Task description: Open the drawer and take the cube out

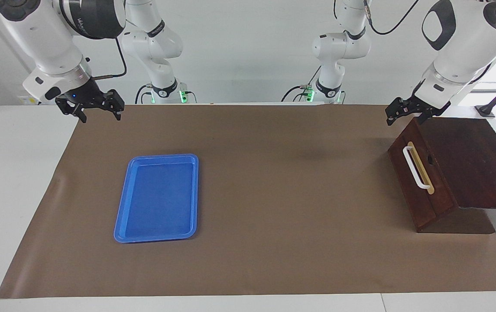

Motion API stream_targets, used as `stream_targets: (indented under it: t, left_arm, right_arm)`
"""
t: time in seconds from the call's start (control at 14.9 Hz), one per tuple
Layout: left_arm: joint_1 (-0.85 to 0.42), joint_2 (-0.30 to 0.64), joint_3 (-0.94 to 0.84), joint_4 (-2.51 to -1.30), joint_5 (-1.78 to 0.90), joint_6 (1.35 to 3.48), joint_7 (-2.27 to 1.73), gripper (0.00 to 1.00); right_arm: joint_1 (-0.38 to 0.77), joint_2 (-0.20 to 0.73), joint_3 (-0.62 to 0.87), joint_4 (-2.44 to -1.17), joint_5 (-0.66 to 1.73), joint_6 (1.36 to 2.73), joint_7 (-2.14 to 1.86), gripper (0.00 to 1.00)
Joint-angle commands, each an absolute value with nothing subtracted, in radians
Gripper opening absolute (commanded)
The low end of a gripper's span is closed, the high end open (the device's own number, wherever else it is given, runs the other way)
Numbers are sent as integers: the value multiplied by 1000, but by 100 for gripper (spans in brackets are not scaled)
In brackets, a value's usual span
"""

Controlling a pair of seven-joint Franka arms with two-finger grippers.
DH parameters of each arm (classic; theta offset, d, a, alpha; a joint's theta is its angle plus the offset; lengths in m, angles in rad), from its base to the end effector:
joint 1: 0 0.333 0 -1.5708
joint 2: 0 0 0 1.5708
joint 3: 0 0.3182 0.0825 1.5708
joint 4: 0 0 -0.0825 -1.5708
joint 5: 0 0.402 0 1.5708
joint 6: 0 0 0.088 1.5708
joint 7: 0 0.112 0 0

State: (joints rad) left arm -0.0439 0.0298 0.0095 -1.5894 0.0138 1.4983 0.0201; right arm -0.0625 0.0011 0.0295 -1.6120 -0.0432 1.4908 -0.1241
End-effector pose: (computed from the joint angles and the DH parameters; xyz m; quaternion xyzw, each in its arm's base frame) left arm 0.5710 -0.0181 0.5898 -0.9978 0.0271 0.0604 0.0075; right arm 0.5612 -0.0237 0.5947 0.9969 0.0450 -0.0626 0.0167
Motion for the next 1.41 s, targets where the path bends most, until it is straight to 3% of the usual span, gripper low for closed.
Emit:
stream_targets:
  t: [0.0,0.27,0.47,0.74,1.34]
  left_arm:
    - [-48,20,15,-1598,3,1511,34,100]
    - [-61,17,11,-1633,41,1569,48,100]
    - [-101,2,8,-1761,159,1756,48,100]
    - [-144,92,8,-1835,349,1955,43,100]
    - [-38,121,11,-2016,483,2235,48,100]
  right_arm:
    - [-80,-11,38,-1626,-23,1493,-115,100]
    - [-80,-12,38,-1626,-23,1493,-115,100]
    - [-80,-12,38,-1628,-23,1493,-114,100]
    - [-80,-12,37,-1628,-23,1491,-113,100]
    - [-83,-26,38,-1647,-23,1489,-262,100]
